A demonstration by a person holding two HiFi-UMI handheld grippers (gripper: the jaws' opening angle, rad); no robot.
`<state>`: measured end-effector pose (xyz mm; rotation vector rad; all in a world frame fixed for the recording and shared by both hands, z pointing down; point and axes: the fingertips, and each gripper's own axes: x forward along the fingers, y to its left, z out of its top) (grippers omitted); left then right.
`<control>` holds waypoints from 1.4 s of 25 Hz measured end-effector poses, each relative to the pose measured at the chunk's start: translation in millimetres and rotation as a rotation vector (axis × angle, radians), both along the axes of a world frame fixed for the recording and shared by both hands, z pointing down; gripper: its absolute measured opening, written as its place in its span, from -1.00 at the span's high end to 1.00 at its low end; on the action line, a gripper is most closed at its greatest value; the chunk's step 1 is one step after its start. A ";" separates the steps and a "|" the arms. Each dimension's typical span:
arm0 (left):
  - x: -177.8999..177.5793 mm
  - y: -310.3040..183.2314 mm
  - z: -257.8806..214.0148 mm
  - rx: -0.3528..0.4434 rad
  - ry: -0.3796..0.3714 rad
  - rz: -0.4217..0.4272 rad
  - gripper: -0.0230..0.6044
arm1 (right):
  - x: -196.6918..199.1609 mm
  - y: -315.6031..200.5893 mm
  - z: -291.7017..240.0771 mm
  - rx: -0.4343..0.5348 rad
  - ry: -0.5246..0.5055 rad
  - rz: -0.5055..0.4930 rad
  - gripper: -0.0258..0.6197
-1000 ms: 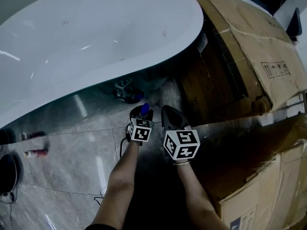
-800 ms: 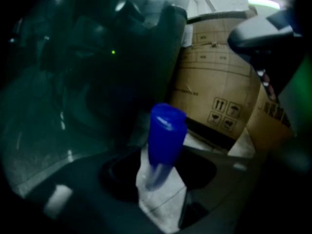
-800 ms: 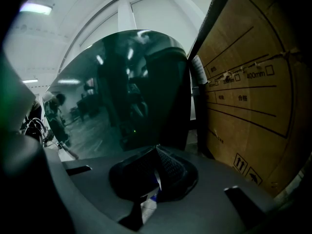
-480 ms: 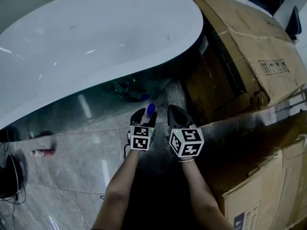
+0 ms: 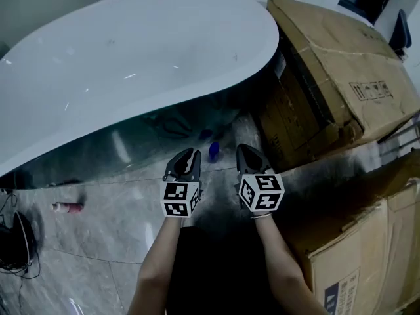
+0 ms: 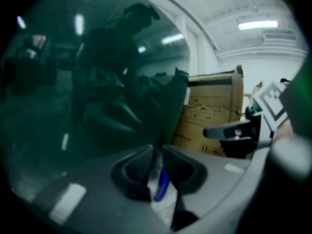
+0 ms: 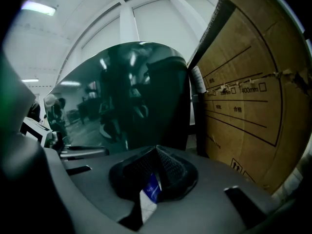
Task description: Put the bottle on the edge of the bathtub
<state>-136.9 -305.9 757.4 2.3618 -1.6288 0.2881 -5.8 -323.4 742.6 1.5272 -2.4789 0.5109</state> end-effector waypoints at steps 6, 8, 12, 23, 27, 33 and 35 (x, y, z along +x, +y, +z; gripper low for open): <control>-30.2 26.2 -25.2 0.039 -0.019 -0.045 0.86 | -8.7 7.7 -6.7 0.016 0.000 -0.037 0.92; -44.5 35.3 -30.4 0.046 -0.023 -0.074 0.90 | -12.2 9.7 -7.5 0.019 -0.002 -0.053 0.92; -63.6 48.9 -32.6 0.049 -0.040 -0.105 0.91 | -12.9 11.9 -7.3 0.023 0.010 -0.065 0.92; -77.4 59.0 -29.3 0.039 -0.011 -0.150 0.91 | -20.7 18.0 -9.6 0.020 0.016 -0.103 0.92; -79.5 56.0 -32.2 0.047 -0.024 -0.141 0.91 | -23.2 18.2 -7.0 0.018 0.021 -0.111 0.92; -84.6 52.2 -31.4 0.046 -0.027 -0.153 0.91 | -26.3 19.1 -5.1 0.020 0.031 -0.118 0.92; -86.5 51.3 -31.0 0.046 -0.027 -0.158 0.91 | -27.1 18.9 -5.5 0.022 0.033 -0.119 0.92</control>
